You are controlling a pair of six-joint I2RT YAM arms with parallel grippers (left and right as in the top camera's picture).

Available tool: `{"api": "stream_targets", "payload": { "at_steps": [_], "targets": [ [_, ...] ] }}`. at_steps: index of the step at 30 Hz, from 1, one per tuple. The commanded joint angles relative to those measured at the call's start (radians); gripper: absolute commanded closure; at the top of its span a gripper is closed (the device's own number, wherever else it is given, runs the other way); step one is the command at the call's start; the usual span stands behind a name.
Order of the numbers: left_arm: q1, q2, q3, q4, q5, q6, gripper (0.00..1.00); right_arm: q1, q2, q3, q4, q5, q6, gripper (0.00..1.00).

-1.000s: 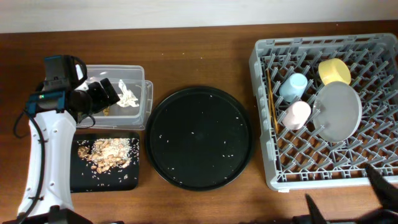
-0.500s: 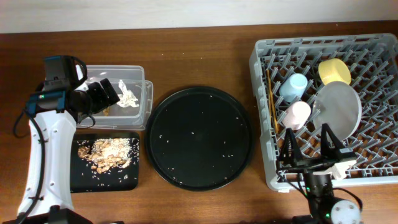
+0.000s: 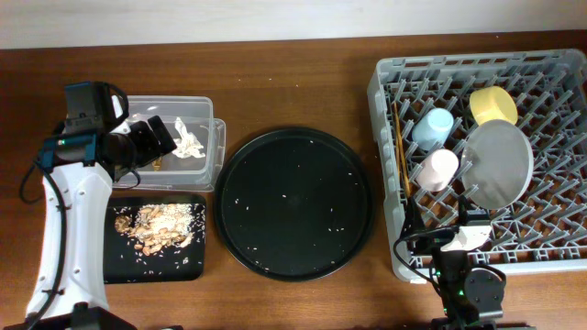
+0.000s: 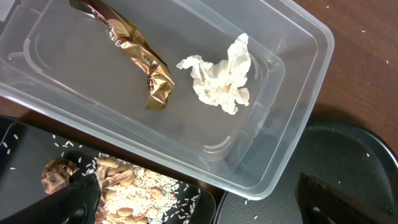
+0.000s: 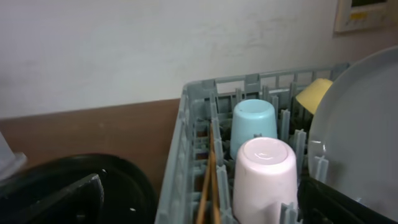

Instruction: Sort waste into correct bins and load items into the dishwasher rack

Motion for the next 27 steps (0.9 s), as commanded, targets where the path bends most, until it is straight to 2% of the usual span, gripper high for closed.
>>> {"api": "stream_targets", "payload": {
  "at_steps": [1, 27],
  "targets": [
    [0.002, -0.012, 0.001, 0.001, 0.0, 0.009, 0.0, 0.006, -0.009, -0.005, 0.001, 0.015, -0.087, 0.01],
    [0.002, -0.012, 0.001, 0.001, 0.0, 0.009, 0.01, 0.005, -0.005, -0.005, -0.037, 0.015, -0.118, 0.02]
  ]
}}
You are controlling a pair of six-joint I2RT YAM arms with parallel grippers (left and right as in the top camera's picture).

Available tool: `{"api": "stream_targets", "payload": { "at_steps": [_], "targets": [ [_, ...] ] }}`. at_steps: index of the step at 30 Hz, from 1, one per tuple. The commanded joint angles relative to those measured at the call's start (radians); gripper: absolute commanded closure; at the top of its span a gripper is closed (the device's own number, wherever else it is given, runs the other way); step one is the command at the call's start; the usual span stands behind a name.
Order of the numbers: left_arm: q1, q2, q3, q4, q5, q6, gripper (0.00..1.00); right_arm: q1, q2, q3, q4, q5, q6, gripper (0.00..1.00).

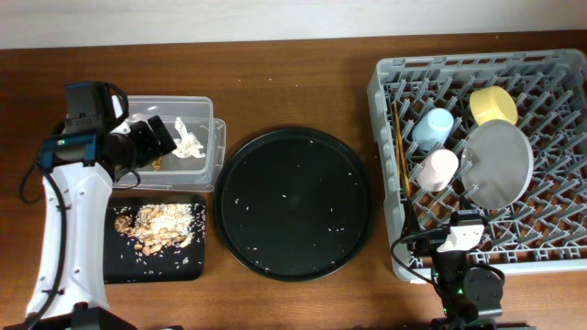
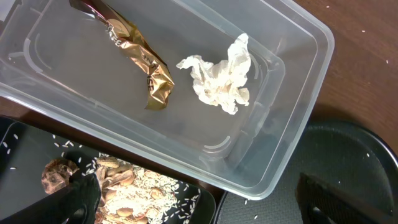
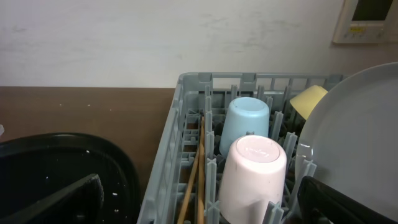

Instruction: Sort waste into correct bins and load items into the dishwasher rack

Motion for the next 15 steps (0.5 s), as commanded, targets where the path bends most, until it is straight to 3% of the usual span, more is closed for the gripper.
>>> {"api": "stream_targets", "payload": {
  "at_steps": [1, 11, 15],
  "targets": [
    [0.002, -0.012, 0.001, 0.002, 0.0, 0.009, 0.0, 0.005, -0.006, -0.005, -0.008, 0.016, -0.007, 0.02],
    [0.0, -0.013, 0.001, 0.001, 0.0, 0.009, 0.01, 0.005, -0.006, -0.005, -0.008, 0.016, -0.007, 0.02],
    [-0.013, -0.097, 0.001, 0.001, 0.0, 0.009, 0.0, 0.005, -0.006, -0.005, -0.008, 0.016, -0.007, 0.02]
  ]
}}
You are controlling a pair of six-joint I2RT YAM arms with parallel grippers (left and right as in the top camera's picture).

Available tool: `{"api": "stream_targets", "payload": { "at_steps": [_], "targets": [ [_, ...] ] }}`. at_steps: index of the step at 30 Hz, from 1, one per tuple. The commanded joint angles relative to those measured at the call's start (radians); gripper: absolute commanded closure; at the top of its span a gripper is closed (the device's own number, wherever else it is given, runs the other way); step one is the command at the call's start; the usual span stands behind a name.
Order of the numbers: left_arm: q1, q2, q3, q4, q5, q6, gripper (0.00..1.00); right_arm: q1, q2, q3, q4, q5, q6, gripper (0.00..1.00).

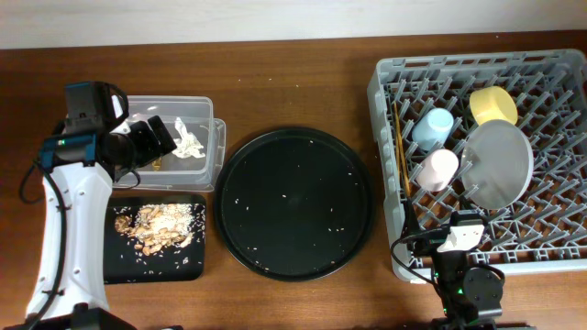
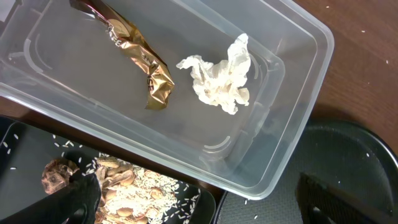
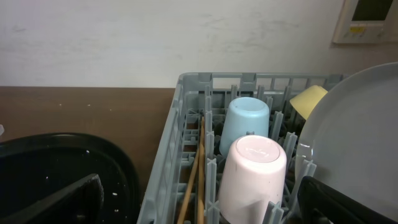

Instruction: Sort waste into correct bins and load items into the dishwasher rack

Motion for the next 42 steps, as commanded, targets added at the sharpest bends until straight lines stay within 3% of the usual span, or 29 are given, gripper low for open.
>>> {"api": "stream_targets", "payload": {
  "at_steps": [1, 12, 18, 26, 35, 37, 42],
  "targets": [
    [-0.023, -0.131, 0.001, 0.001, 0.0, 0.009, 0.01, 0.005, -0.006, -0.005, -0.008, 0.016, -0.007, 0.02],
    [-0.149, -0.567, -0.022, -0.038, 0.0, 0.009, 0.0, 0.005, -0.006, -0.005, -0.008, 0.016, -0.006, 0.02],
    [-0.167, -0.834, -0.269, -0.061, 0.011, 0.009, 0.01, 0.005, -0.006, -0.005, -0.008, 0.016, -0.006, 0.02],
    [-0.167, -1.227, -0.764, 0.254, 0.004, 0.008, 0.0, 0.005, -0.006, -0.005, -0.008, 0.015, -0.007, 0.02],
    [-0.167, -1.434, -1.188, 0.968, 0.038, 0.008, 0.0, 0.005, -0.006, -0.005, -0.008, 0.016, -0.006, 0.02],
    [-0.167, -1.461, -1.238, 1.033, 0.038, 0.008, 0.01, 0.005, -0.006, -0.005, -0.008, 0.016, -0.006, 0.02],
    [-0.167, -1.511, -1.304, 1.028, 0.03, 0.008, 0.0, 0.005, -0.006, -0.005, -0.008, 0.016, -0.006, 0.02]
  ]
}}
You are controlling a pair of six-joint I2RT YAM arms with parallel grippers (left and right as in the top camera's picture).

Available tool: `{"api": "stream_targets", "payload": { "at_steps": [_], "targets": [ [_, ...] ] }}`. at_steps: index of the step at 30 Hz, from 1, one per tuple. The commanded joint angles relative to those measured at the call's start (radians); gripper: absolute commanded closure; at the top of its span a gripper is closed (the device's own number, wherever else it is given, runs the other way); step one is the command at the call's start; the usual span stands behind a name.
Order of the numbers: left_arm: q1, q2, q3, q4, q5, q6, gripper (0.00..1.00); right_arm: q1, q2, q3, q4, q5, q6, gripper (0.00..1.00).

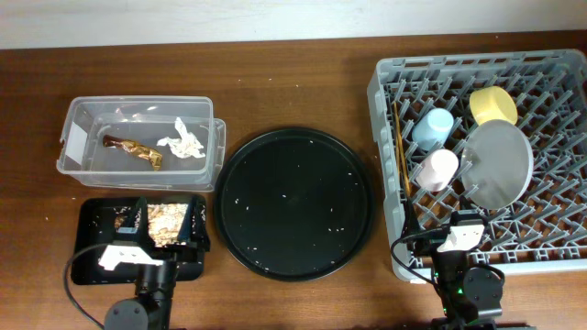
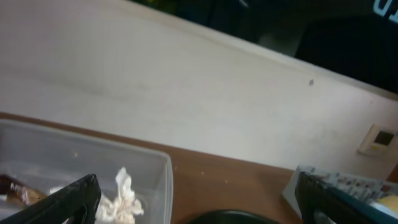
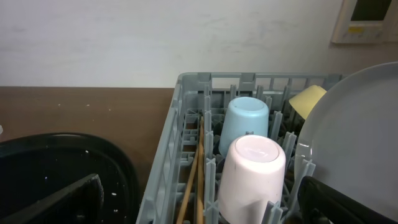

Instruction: Sort waste into correct bins and load items into the dishwasher rack

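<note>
A clear bin (image 1: pixel 78 128) holds a gold wrapper (image 1: pixel 134 148) and a crumpled white tissue (image 1: pixel 182 141). Food scraps (image 1: pixel 166 213) lie on the small black tray (image 1: pixel 90 258). My left gripper (image 1: pixel 165 220) sits low over that tray, open and empty, facing the wall; the tissue (image 2: pixel 122 200) shows ahead of it. The grey dishwasher rack (image 1: pixel 383 82) carries a blue cup (image 1: pixel 433 126), a pink cup (image 1: pixel 437 169), a yellow bowl (image 1: pixel 493 104), a grey plate (image 1: pixel 498 163) and chopsticks (image 1: pixel 400 147). My right gripper (image 1: pixel 457 229) rests open at the rack's front edge, behind the pink cup (image 3: pixel 252 174).
A round black tray (image 1: pixel 293 202) speckled with rice grains lies between the bins and the rack. A white wall runs along the table's far side. Bare wood shows between the clear bin and the rack's far corner (image 2: pixel 311 180).
My left arm has left the clear bin and now lies folded at the table's near edge, its gripper low over the scrap tray. The right gripper has not moved.
My left gripper hung open over the clear bin, with wrapper and tissue inside, at all three earlier moments. The right wrist view shifted slightly after the first moment, then held. Now the left arm is back at the near edge, empty.
</note>
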Motion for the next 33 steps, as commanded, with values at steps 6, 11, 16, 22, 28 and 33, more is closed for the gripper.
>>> {"api": "stream_targets", "payload": {
  "at_steps": [6, 11, 16, 22, 28, 33],
  "targets": [
    [-0.004, -0.038, -0.108, -0.013, 0.006, 0.009, 0.01, 0.005, -0.006, -0.005, -0.007, 0.012, -0.006, 0.02],
    [-0.004, -0.038, -0.108, -0.128, -0.032, 0.009, 0.01, 0.005, -0.006, -0.005, -0.007, 0.012, -0.006, 0.02],
    [-0.004, -0.037, -0.107, -0.156, -0.052, 0.154, 0.0, 0.005, -0.006, -0.005, -0.007, 0.012, -0.006, 0.02],
    [-0.004, -0.037, -0.107, -0.156, -0.058, 0.291, 0.01, 0.005, -0.006, -0.005, -0.007, 0.012, -0.007, 0.02],
    [-0.004, -0.037, -0.107, -0.156, -0.056, 0.292, 0.01, 0.005, -0.006, -0.005, -0.007, 0.012, -0.007, 0.02],
    [-0.004, -0.037, -0.107, -0.156, -0.056, 0.292, 0.0, 0.005, -0.006, -0.005, -0.007, 0.012, -0.006, 0.02]
  ]
}}
